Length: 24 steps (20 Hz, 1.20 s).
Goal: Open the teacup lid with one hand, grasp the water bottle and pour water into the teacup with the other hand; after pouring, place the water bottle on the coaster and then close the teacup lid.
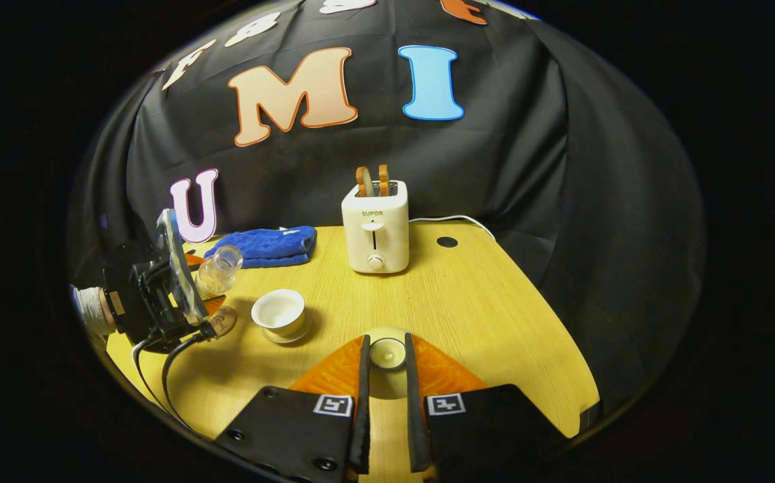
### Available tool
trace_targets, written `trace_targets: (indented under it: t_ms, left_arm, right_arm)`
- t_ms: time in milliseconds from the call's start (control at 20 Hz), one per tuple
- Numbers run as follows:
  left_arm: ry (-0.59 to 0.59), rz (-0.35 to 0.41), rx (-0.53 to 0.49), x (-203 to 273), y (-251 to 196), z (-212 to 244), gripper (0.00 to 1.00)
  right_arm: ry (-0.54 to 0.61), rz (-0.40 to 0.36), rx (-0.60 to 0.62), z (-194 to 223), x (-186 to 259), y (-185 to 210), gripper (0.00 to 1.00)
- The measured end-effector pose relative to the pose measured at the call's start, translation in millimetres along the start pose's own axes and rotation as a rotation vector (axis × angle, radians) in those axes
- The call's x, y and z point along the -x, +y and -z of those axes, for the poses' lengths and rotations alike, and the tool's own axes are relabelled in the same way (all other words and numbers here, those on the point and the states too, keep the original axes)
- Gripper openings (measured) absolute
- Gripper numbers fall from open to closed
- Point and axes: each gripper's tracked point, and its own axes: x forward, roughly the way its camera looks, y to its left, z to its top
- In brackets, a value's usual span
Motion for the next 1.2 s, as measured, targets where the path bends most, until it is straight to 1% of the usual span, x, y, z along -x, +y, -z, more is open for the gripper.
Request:
trace_targets:
  t_ms: [150, 400, 800, 850, 900, 950, 1000, 1050, 1200]
  left_arm:
    - [0.017, 0.011, -0.101, -6.4, 2.4, -0.6, 0.69]
    - [0.055, 0.018, -0.221, -10.6, 2.8, 0.5, 0.69]
    - [0.129, 0.042, -0.344, -17.6, -0.2, 8.9, 0.69]
    - [0.139, 0.041, -0.366, -19.0, 0.8, 10.3, 0.69]
    - [0.147, 0.041, -0.387, -18.9, 2.0, 12.4, 0.69]
    - [0.153, 0.04, -0.405, -18.6, 2.2, 13.7, 0.69]
    - [0.159, 0.041, -0.424, -15.7, 3.5, 15.4, 0.69]
    - [0.163, 0.04, -0.444, -15.2, 4.0, 15.1, 0.69]
    - [0.182, 0.032, -0.484, -14.2, 7.4, 13.4, 0.69]
  right_arm:
    - [-0.001, -0.004, -0.003, 0.5, -2.5, -1.8, 0.26]
    - [0.001, -0.01, -0.012, 2.5, -4.2, -6.4, 0.26]
    - [0.014, -0.001, -0.041, 8.2, -6.7, -20.9, 0.26]
    - [0.015, -0.001, -0.045, 8.8, -6.7, -21.7, 0.29]
    - [0.015, -0.001, -0.049, 8.8, -6.1, -22.0, 0.26]
    - [0.016, -0.002, -0.051, 11.1, -6.1, -22.6, 0.26]
    - [0.018, -0.003, -0.051, 11.6, -6.4, -22.8, 0.29]
    - [0.021, -0.006, -0.052, 14.1, -5.8, -22.7, 0.26]
    - [0.022, -0.016, -0.066, 13.6, -6.7, -19.0, 0.26]
